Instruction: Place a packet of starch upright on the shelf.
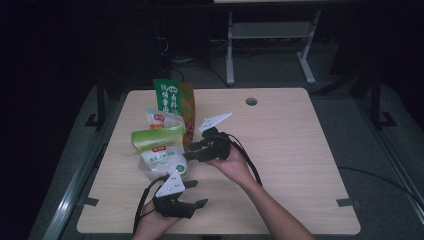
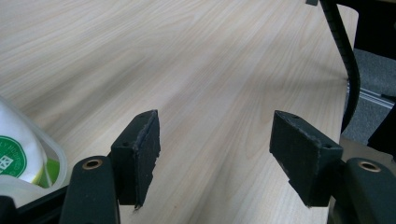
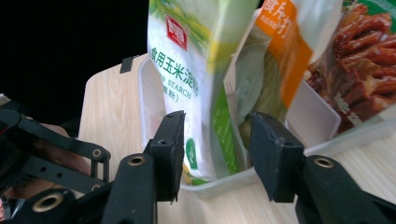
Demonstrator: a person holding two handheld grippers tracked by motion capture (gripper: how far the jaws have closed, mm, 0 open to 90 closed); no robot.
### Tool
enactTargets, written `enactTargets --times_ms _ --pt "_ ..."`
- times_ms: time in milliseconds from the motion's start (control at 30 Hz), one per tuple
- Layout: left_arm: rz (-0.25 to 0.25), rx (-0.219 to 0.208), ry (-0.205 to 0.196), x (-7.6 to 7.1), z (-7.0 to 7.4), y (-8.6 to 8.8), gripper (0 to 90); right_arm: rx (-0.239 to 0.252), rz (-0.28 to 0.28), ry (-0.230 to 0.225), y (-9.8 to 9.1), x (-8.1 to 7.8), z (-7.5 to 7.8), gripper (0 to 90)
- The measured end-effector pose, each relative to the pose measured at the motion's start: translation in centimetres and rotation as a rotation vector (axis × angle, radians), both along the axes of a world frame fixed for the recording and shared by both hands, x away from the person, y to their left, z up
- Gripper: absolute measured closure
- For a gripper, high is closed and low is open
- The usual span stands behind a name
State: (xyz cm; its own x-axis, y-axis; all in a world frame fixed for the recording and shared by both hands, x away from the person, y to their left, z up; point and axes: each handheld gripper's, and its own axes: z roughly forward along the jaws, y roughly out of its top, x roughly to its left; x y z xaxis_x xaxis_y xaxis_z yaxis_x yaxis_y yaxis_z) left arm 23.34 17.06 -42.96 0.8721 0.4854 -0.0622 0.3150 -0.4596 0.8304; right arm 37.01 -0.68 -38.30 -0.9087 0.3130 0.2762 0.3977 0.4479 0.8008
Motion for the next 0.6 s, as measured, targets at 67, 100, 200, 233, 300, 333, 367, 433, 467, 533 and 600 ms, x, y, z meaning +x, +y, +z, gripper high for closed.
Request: enactTargets --times_ms 67,100,200,233,300,333,367,433,467,533,600 --pt "0.001 0.000 0.000 0.0 0.0 -0.1 32.5 -0.002 -0.003 0.001 -0.4 0.1 0.2 52.4" --pt "0.003 -0.006 -0.002 0.0 0.0 -0.1 32.3 -0.004 -0.007 0.001 -0.6 0.1 0.3 50.9" --pt "0.003 -0.003 -0.002 0.1 0.0 -0.1 31.8 -0.003 -0.011 -0.001 -1.2 0.3 0.4 48.0" --pt "0.003 -0.003 0.000 0.1 0.0 -0.2 31.7 -0.007 -0.017 0.002 -1.5 0.4 0.5 46.8" --pt "0.001 -0.002 0.003 0.2 0.0 -0.2 31.4 -0.012 -0.022 0.004 -2.0 0.5 0.5 45.2" --pt "0.005 -0.006 0.006 0.2 0.0 -0.2 31.2 -0.018 -0.025 0.003 -2.3 0.5 0.5 45.1" --pt "0.007 -0.006 0.004 0.2 -0.1 -0.2 30.7 -0.023 -0.029 0.001 -2.6 0.6 0.5 44.0" --pt "0.009 -0.009 0.004 0.3 -0.1 -0.2 30.3 -0.029 -0.041 0.007 -3.3 0.8 0.5 42.9" --pt "0.009 -0.010 0.002 0.3 -0.1 -0.2 30.2 -0.032 -0.045 0.014 -3.6 0.8 0.4 42.2" --pt "0.010 -0.012 0.002 0.3 0.0 -0.3 29.7 -0.035 -0.056 0.018 -4.2 1.0 0.3 40.5" --pt "0.008 -0.009 0.002 0.4 0.0 -0.3 29.5 -0.035 -0.070 0.016 -4.9 1.1 0.2 38.6"
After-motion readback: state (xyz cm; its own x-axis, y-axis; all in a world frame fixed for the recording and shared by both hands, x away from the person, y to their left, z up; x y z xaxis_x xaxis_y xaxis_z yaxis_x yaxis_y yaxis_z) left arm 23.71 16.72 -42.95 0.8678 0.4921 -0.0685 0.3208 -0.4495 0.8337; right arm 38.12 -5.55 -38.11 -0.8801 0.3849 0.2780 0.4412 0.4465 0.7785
